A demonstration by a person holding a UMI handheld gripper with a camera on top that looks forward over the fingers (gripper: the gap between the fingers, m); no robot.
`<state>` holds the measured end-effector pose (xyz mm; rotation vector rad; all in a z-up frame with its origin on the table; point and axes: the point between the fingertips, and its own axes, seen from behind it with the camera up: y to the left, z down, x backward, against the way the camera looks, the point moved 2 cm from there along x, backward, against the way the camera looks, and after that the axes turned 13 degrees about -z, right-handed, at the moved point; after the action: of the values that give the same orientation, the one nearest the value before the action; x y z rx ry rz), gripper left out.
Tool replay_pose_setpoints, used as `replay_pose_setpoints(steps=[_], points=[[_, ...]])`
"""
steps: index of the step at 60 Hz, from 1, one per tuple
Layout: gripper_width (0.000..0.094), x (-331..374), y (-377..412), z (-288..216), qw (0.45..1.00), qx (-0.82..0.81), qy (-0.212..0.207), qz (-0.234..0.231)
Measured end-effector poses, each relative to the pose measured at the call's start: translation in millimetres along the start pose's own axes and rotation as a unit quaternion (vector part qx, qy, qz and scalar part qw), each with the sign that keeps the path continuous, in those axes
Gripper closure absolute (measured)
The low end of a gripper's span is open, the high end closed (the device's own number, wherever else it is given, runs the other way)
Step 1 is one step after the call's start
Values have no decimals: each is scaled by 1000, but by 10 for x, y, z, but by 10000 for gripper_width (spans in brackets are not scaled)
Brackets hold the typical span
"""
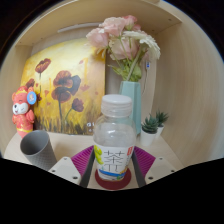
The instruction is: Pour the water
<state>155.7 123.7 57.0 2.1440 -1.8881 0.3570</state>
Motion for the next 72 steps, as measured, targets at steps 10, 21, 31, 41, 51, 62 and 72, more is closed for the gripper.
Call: replay_pose_setpoints(steps=[10, 21, 31, 41, 51, 62, 72], points=[[211, 124, 100, 226, 999, -19, 37, -9], [218, 699, 283, 538, 996, -40, 73, 16], [218, 1372, 850, 651, 994, -36, 106, 12], [206, 1881, 1600, 430, 994, -35, 104, -13], [205, 2247, 2139, -77, 997, -30, 71, -18], [205, 2535, 2533, -717, 1000, -11, 18, -20], [206, 2687, 2791, -1052, 1000, -1, -4, -29]])
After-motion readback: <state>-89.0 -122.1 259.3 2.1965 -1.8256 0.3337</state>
